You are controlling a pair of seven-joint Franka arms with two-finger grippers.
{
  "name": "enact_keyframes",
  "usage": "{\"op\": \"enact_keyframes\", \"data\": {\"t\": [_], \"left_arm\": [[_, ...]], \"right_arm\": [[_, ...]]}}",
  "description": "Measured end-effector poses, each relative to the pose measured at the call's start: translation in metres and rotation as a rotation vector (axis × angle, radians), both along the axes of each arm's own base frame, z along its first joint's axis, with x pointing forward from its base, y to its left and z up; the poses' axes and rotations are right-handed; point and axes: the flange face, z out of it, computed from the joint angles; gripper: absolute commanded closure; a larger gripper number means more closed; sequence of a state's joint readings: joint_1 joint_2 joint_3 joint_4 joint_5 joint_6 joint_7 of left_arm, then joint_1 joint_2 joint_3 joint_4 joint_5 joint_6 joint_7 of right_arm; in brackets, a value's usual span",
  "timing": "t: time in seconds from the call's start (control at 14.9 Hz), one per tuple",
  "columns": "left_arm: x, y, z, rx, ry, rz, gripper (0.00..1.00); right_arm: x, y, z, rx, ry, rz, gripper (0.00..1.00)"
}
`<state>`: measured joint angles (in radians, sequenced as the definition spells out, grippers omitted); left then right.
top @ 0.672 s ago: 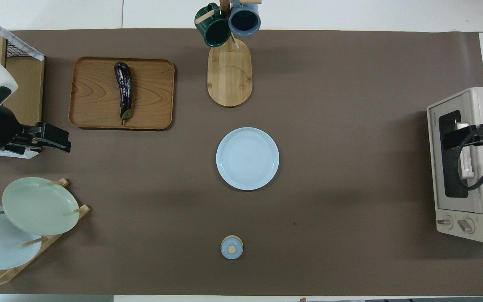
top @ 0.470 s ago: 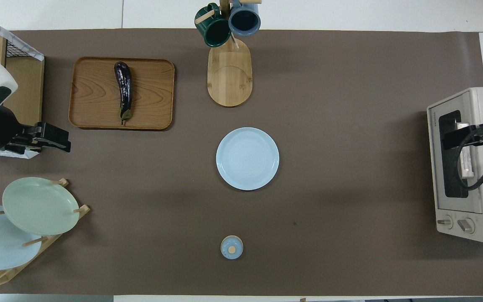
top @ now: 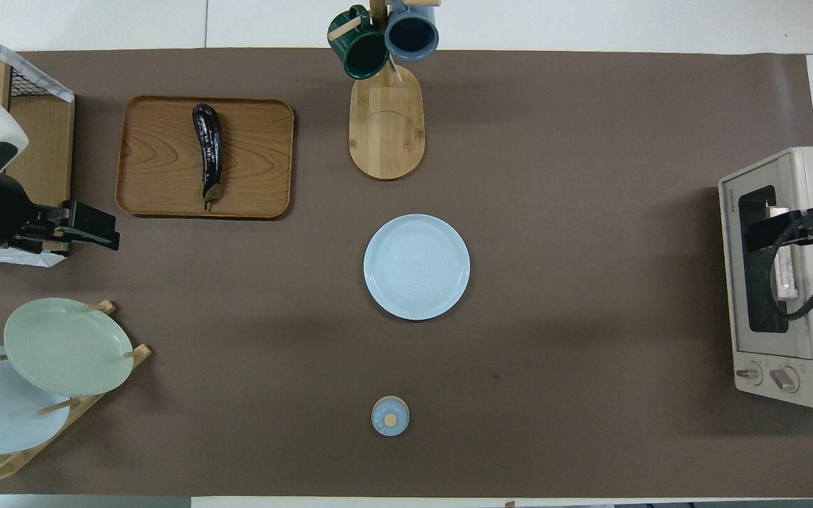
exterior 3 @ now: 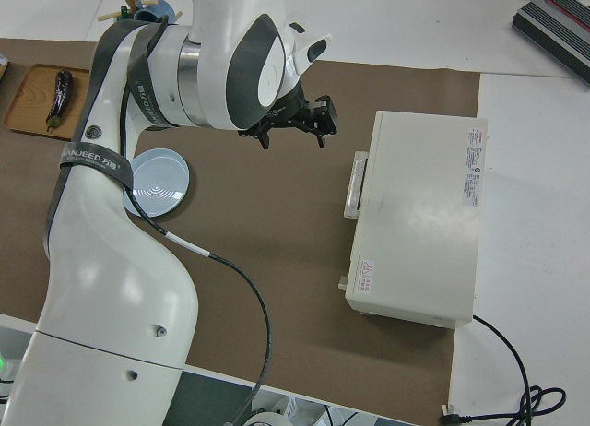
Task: Put eggplant into oven
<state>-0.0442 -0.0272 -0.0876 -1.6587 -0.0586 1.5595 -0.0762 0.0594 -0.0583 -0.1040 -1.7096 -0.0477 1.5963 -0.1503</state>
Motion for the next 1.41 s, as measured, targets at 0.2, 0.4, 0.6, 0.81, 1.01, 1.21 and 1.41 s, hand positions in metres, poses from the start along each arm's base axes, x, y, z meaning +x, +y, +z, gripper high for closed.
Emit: {"op": "enact_keyframes", "data": {"t": [0.2,0.4,0.6,0.81,1.01,1.21,1.41], "left_arm": [[0.006,-0.001,0.002,-0.007,-0.044,0.003,0.00],[0.020,-0.004,-0.013,-0.026,-0.062,0.006,0.00],[0.046,-0.006,-0.052,-0.032,-0.042,0.010,0.00],[0.088,-0.012,-0.101,-0.042,-0.016,0.010,0.00],[0.127,-0.018,-0.154,-0.049,-0.030,0.009,0.00],[0.158,-0.034,-0.209,-0.052,-0.043,-0.006,0.00],[0.184,-0.040,-0.248,-0.057,-0.117,-0.006,0.00]], "right_arm": [[0.000,0.000,0.000,0.000,0.000,0.000,0.00],[0.001,0.001,-0.001,0.000,-0.005,0.001,0.00],[0.003,0.004,-0.003,-0.001,-0.016,0.009,0.86],[0.002,0.008,-0.013,0.000,-0.010,0.017,1.00],[-0.001,-0.002,-0.032,0.002,-0.030,0.001,1.00],[-0.006,-0.016,-0.051,-0.010,-0.023,-0.022,1.00],[-0.008,-0.038,-0.068,-0.091,-0.024,-0.059,1.00]]}}
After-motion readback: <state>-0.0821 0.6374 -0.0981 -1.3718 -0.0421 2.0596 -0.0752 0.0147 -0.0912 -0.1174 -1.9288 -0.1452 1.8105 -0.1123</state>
